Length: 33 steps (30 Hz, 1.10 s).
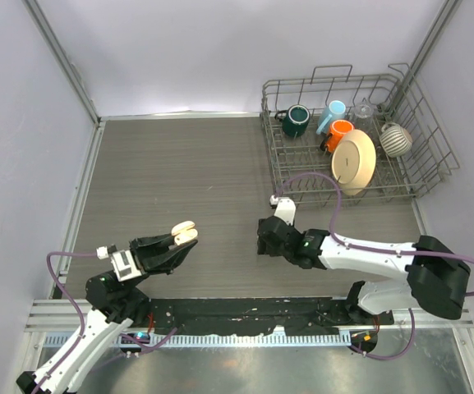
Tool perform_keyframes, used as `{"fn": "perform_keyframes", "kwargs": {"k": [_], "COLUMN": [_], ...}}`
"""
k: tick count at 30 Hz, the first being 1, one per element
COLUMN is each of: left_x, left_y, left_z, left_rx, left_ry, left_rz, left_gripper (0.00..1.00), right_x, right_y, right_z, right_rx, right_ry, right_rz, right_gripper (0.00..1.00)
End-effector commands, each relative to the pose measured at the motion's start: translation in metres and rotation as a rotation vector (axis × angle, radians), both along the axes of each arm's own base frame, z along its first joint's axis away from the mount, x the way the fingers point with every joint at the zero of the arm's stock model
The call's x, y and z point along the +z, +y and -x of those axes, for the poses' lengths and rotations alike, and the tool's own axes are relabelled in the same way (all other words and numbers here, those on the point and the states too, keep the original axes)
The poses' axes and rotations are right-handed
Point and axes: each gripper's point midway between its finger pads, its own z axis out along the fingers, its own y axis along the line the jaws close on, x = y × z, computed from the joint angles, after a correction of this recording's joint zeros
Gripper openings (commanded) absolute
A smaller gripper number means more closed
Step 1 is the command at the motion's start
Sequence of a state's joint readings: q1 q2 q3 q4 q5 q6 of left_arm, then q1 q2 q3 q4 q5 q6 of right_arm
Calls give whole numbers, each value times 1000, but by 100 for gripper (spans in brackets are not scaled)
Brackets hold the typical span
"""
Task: Insert the wireless bluetooth earbuds into the charging case
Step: Adjust the earbud at the center of the board.
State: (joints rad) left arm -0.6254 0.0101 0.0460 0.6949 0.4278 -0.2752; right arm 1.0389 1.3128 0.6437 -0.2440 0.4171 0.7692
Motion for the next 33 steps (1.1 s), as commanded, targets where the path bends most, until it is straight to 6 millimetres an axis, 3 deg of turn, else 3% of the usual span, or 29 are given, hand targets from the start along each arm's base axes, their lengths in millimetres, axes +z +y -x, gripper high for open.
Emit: {"fn": "perform_keyframes", "kwargs": {"k": [1, 2, 5, 9, 10, 12, 26, 33], "left_x": [-10, -10, -9, -10, -10, -11, -13, -14], "left_y": [2, 2, 3, 3, 3, 3, 4, 3], "left_z": [0, -1, -2, -3, -3, -4, -8, -9], "left_rx": [16, 20, 26, 28, 27, 31, 46, 50], "left_ry": [-22, -20, -20, -14, -11, -5, 7, 12], "left_rz": [5, 6, 12, 10, 12, 10, 7, 3], "left_gripper": [0, 0, 0, 0, 0, 0, 0, 0], "right_x": [43, 54, 59, 53, 43, 46, 17, 5], "right_y": [-27, -23, -21, -7, -8, 2, -15, -11], "right_z": [-21, -24, -26, -24, -21, -23, -26, -29], "right_rx": [-275, -299, -413, -483, -493, -507, -633, -628], "right_ry": [-88, -93, -58, 31, 60, 82, 147, 180], "right_rz": [-14, -37, -77, -89, -50, -63, 17, 18], "right_gripper": [60, 61, 60, 60, 59, 59, 54, 50]}}
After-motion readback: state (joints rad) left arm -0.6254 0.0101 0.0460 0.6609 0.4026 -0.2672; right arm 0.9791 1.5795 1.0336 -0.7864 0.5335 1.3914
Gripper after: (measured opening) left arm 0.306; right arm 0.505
